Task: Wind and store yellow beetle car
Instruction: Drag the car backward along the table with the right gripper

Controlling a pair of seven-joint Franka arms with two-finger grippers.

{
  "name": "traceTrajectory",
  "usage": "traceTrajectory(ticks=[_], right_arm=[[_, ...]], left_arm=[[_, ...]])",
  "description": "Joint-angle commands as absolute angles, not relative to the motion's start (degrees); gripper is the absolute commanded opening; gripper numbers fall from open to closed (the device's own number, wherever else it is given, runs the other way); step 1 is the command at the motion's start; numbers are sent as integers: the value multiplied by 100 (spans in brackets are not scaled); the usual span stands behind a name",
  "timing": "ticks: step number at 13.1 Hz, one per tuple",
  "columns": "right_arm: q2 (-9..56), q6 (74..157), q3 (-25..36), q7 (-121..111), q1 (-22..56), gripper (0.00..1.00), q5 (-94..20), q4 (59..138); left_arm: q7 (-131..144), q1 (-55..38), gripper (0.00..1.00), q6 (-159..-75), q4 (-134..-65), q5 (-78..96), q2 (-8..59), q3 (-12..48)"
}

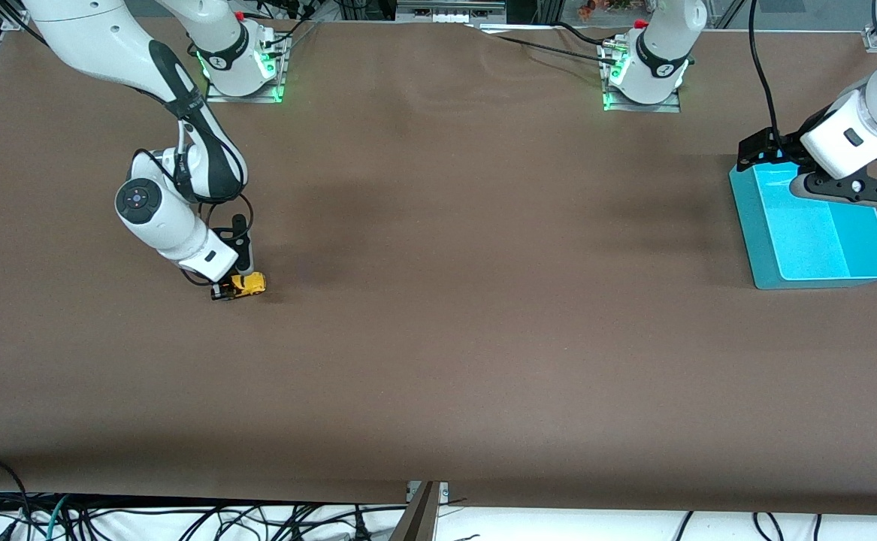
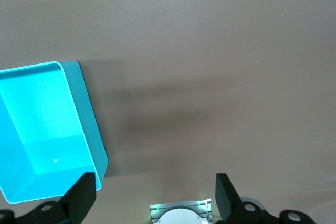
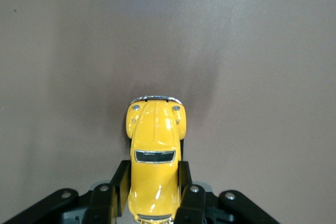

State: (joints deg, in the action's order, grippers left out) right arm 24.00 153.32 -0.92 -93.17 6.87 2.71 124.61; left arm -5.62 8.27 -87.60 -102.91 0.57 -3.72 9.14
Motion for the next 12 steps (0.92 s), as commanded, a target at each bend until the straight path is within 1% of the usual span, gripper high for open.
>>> traceTrajectory(ticks=[1,3,9,12], right_arm=[[2048,14829,-88,-8844,659,8,264,12568],[2126,14748,-79,-8622,607,9,264,12568],[2548,14897,-70,-8640,378,10,246,12577],[2601,14906,-70,-8806,-7,10,264,12577]], left_arm=[[-492,817,100,-8745,-10230,-88,-369,949],[-492,817,100,-8745,-10231,-88,-369,949],[-492,817,100,-8745,-10230,-88,-369,949],[-492,817,100,-8745,-10230,-88,-369,949]])
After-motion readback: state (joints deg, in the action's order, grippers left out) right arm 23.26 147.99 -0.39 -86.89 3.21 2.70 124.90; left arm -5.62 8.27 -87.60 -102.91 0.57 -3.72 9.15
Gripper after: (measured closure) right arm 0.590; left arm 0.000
